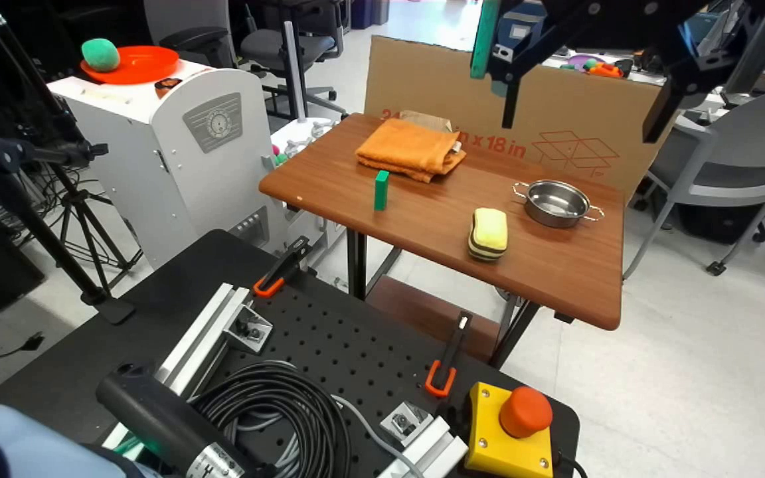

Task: Place the sponge inside the silver pot

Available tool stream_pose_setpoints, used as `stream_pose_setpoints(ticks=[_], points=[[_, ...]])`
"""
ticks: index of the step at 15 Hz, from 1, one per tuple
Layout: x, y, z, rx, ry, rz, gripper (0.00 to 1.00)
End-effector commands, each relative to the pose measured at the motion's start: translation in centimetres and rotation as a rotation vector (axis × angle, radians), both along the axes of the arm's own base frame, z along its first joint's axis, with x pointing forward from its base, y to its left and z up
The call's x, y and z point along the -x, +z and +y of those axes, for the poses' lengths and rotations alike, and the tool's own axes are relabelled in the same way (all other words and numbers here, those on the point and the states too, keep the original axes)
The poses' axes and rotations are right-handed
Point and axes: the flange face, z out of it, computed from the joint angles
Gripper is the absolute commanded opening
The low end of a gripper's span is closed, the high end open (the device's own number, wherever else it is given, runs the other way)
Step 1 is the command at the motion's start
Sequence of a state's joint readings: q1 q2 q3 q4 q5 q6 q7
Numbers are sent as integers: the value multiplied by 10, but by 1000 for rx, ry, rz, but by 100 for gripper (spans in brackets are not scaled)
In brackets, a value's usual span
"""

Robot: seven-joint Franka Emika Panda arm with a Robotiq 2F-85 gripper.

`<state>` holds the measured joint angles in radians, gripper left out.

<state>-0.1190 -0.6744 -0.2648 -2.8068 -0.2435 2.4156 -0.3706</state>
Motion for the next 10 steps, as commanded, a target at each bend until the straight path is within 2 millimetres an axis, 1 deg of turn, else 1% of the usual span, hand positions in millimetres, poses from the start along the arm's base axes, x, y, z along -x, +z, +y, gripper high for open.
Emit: stream_pose_setpoints(ticks=[1, 2, 3, 6, 10], points=[[-23, -15, 3, 2, -19, 46, 100], [-30, -20, 3, 1, -35, 62, 100], [-45, -29, 5, -2, -54, 85, 100], [-76, -56, 9, -17, -72, 143, 100], [-112, -104, 16, -29, -60, 215, 100]])
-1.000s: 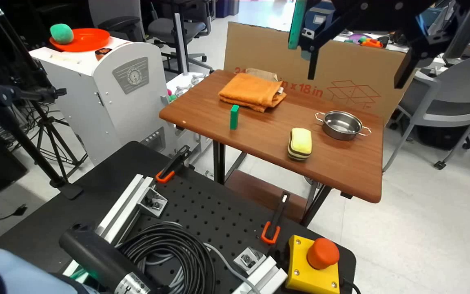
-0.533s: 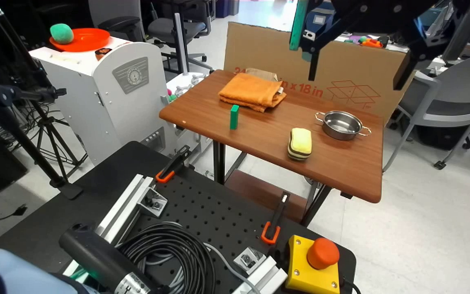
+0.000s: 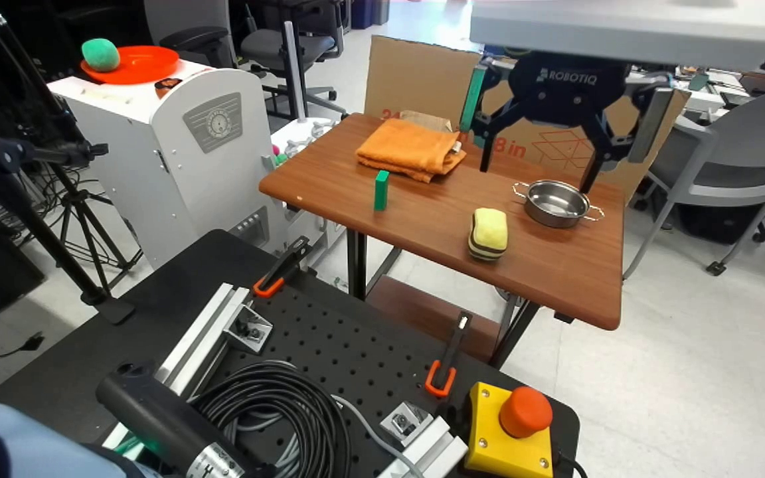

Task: Place the sponge inside the silver pot

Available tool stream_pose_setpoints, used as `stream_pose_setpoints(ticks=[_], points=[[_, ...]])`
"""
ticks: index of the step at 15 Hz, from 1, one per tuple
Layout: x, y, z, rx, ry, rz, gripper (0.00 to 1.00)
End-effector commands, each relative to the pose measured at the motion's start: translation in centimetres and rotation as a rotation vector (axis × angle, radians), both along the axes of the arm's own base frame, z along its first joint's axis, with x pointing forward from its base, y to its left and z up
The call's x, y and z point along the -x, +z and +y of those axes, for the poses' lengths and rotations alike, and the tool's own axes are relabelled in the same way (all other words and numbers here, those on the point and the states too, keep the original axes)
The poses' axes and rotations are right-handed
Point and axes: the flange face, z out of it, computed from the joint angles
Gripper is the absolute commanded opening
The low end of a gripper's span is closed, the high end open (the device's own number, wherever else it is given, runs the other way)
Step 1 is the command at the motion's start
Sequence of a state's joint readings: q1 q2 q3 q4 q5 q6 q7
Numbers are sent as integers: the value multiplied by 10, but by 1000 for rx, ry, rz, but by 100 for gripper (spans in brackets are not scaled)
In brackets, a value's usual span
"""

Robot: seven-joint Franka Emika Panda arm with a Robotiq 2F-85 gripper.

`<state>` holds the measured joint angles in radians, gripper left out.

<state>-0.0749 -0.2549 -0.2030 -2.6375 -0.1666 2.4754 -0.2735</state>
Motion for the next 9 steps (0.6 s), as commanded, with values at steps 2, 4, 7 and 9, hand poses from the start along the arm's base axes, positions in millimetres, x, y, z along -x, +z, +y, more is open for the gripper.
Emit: stream_pose_setpoints(ticks=[2, 4, 7, 9], points=[[-51, -57, 5, -1, -1, 73, 100], [-67, -80, 8, 8, -1, 110, 100], [-88, -117, 16, 12, 3, 178, 100], [-99, -134, 22, 21, 14, 197, 100]])
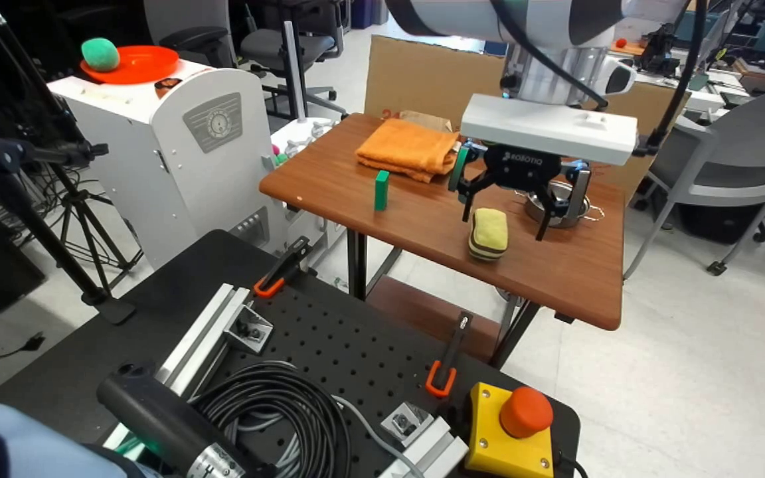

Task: Place the sponge inside the silver pot

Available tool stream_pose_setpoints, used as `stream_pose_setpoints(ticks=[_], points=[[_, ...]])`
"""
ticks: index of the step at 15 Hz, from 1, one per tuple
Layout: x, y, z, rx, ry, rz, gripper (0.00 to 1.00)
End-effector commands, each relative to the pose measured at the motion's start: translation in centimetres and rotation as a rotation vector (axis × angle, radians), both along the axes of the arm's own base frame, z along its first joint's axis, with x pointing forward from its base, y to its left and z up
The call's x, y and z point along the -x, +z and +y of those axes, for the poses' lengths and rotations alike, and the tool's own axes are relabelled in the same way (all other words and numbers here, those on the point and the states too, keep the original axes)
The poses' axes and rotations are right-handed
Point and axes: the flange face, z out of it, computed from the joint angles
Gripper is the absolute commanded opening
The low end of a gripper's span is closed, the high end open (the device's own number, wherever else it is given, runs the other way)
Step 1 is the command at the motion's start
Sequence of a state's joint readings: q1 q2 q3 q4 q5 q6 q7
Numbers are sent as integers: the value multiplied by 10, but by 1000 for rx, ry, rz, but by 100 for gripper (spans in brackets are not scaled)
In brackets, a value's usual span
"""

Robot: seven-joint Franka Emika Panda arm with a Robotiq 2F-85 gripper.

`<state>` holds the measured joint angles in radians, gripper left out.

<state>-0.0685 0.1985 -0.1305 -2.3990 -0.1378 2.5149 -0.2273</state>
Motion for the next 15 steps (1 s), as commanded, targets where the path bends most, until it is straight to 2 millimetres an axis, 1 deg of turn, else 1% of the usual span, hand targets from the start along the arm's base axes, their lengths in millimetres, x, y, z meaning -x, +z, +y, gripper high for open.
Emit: stream_pose_setpoints(ticks=[1, 2, 3, 4, 6, 7, 9, 11, 12, 13, 14, 15], points=[[-29, -31, 9, 11, 8, 30, 100], [-34, -37, 12, 16, 14, 37, 100], [-38, -43, 15, 17, 20, 45, 91], [-42, -48, 17, 18, 27, 50, 72], [-47, -55, 22, 29, 43, 52, 58], [-49, -57, 23, 33, 52, 55, 49], [-50, -55, 24, 36, 71, 65, 34], [-52, -39, 20, 27, 84, 77, 19], [-56, -24, 15, 13, 82, 71, 13], [-60, -15, 12, 11, 78, 68, 5], [-67, -1, 8, 14, 74, 62, 2], [-74, 8, 4, 21, 66, 56, 3]])
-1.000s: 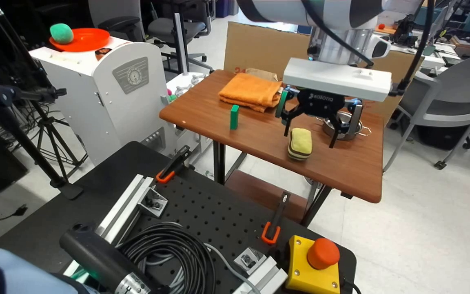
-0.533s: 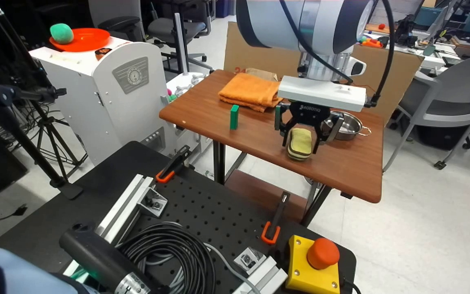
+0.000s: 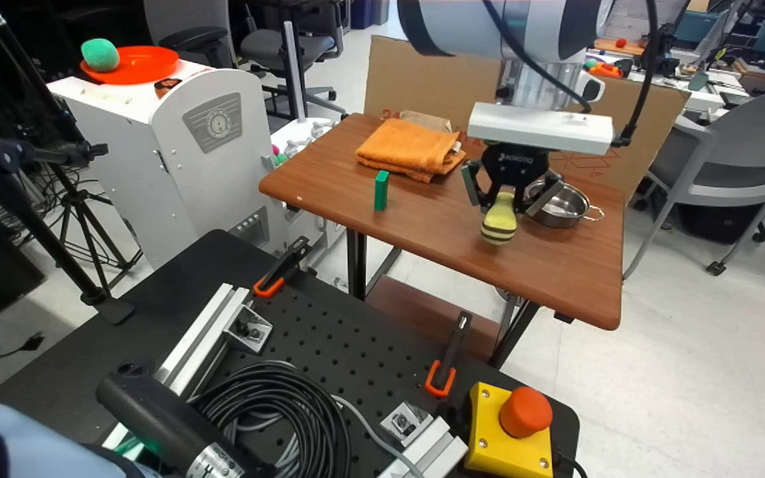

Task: Place the sponge inside the silver pot

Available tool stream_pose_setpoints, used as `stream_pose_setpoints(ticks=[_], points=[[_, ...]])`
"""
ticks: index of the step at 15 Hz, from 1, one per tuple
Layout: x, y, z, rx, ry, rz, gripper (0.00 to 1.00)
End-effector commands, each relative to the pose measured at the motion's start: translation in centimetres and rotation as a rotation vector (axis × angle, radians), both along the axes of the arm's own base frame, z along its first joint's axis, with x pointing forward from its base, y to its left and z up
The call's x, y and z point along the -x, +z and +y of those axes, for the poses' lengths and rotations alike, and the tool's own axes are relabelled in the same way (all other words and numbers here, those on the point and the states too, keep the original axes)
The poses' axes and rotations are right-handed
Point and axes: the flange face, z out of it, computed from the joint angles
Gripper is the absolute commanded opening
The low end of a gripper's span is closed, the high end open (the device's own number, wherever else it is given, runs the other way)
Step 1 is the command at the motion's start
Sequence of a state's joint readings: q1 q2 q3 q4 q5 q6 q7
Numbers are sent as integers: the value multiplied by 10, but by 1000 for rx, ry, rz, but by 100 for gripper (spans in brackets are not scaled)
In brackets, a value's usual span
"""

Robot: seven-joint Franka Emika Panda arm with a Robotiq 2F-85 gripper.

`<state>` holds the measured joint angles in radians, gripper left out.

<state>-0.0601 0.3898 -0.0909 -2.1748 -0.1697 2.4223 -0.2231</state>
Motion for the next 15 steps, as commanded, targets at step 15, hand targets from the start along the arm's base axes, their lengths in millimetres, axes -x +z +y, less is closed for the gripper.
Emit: stream_pose_setpoints(ticks=[15], points=[[-135, -6, -56, 127, -160, 17, 4]])
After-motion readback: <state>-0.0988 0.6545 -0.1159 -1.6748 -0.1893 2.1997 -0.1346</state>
